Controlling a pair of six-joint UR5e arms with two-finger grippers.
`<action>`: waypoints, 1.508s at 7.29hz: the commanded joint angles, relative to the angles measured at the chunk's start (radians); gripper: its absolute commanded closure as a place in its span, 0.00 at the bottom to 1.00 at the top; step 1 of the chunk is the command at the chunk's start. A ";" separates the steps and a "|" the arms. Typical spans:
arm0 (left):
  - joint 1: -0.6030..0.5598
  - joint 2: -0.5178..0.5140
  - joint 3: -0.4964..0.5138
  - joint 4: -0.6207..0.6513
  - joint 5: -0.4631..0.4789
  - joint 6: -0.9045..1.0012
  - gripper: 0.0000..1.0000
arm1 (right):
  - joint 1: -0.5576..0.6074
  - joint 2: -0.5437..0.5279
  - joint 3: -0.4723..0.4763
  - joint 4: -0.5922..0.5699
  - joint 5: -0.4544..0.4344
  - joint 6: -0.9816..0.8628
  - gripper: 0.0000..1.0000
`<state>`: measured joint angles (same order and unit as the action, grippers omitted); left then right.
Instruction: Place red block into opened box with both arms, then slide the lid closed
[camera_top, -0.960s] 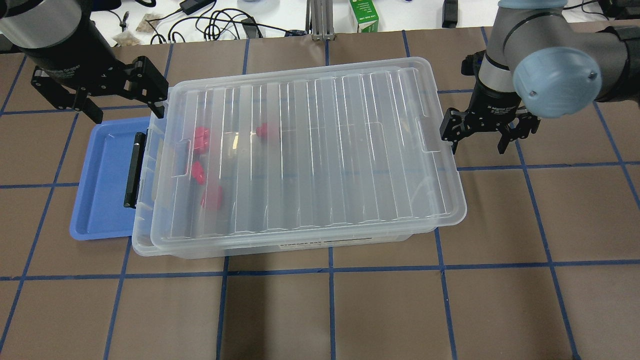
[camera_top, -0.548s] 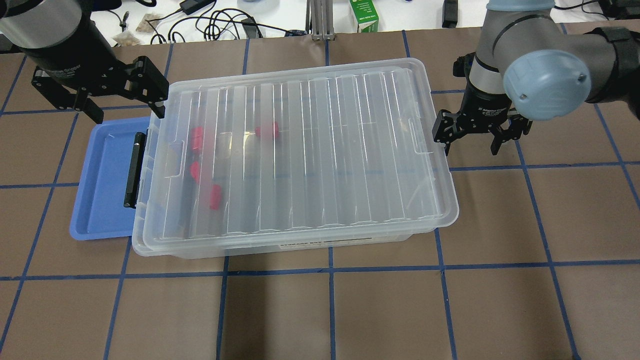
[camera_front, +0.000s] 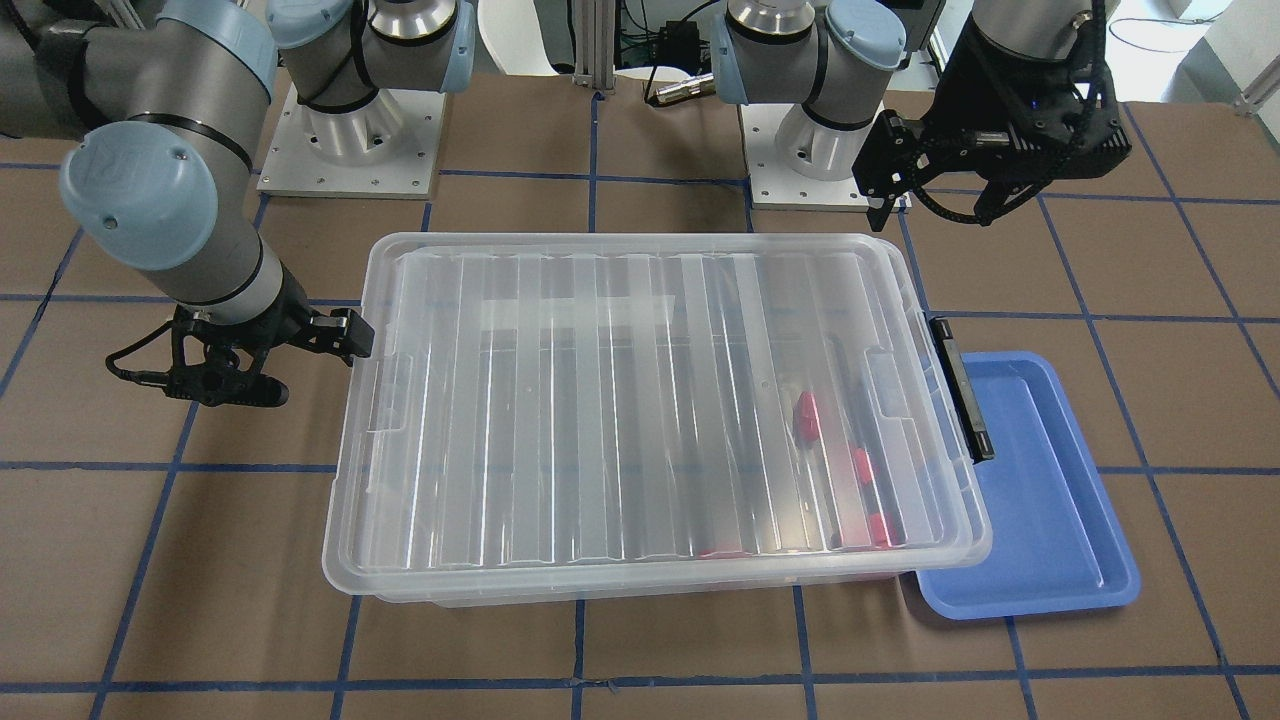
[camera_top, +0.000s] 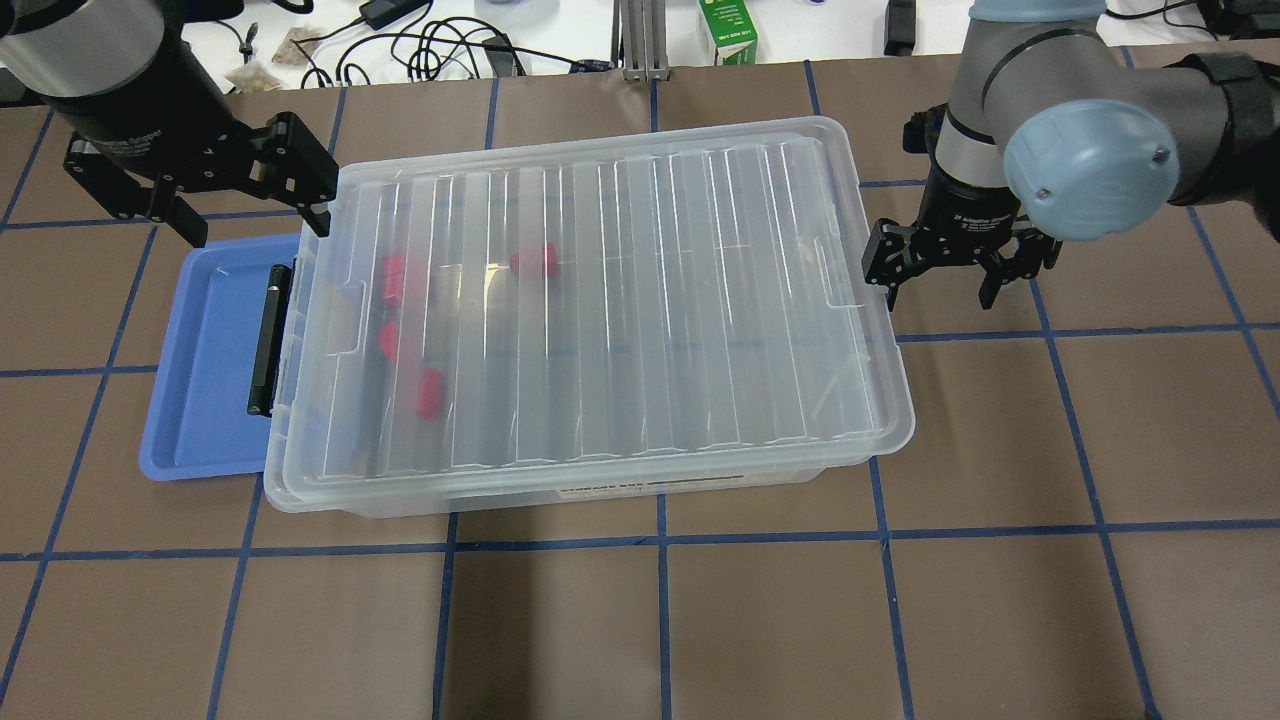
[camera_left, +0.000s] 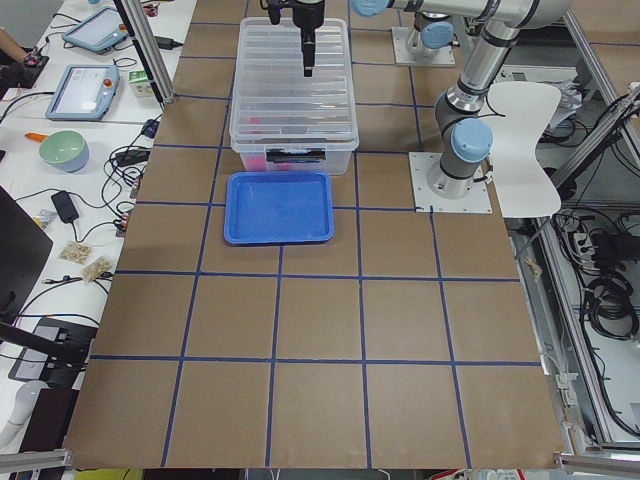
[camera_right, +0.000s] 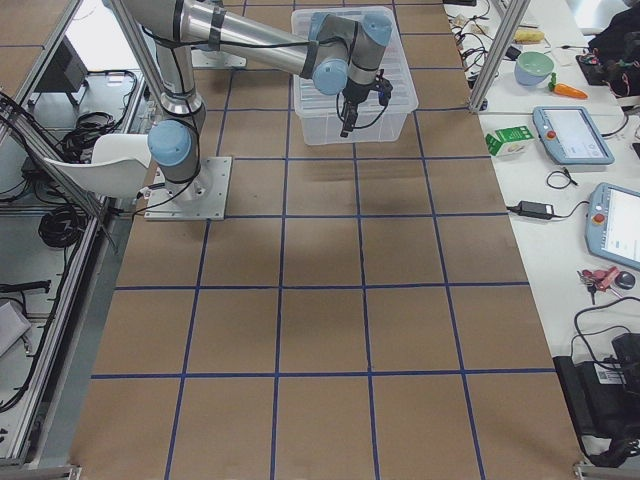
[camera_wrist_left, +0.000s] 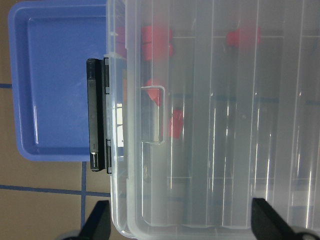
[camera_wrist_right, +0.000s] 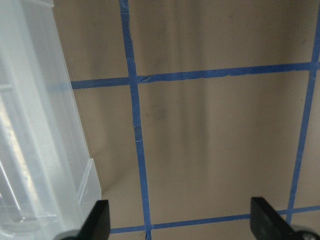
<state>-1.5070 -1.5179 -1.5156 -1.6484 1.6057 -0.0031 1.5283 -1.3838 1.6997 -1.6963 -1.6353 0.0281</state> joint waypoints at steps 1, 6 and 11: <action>0.001 -0.001 0.000 -0.001 -0.003 0.000 0.00 | 0.001 -0.001 -0.011 0.001 -0.001 -0.002 0.00; 0.001 -0.002 -0.002 -0.002 0.003 0.002 0.00 | 0.000 -0.150 -0.123 0.130 0.008 -0.017 0.00; 0.001 -0.021 0.006 -0.004 0.000 -0.006 0.00 | 0.000 -0.196 -0.107 0.132 0.089 -0.004 0.00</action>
<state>-1.5064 -1.5322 -1.5121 -1.6512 1.6051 -0.0070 1.5220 -1.5703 1.5914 -1.5649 -1.5257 0.0147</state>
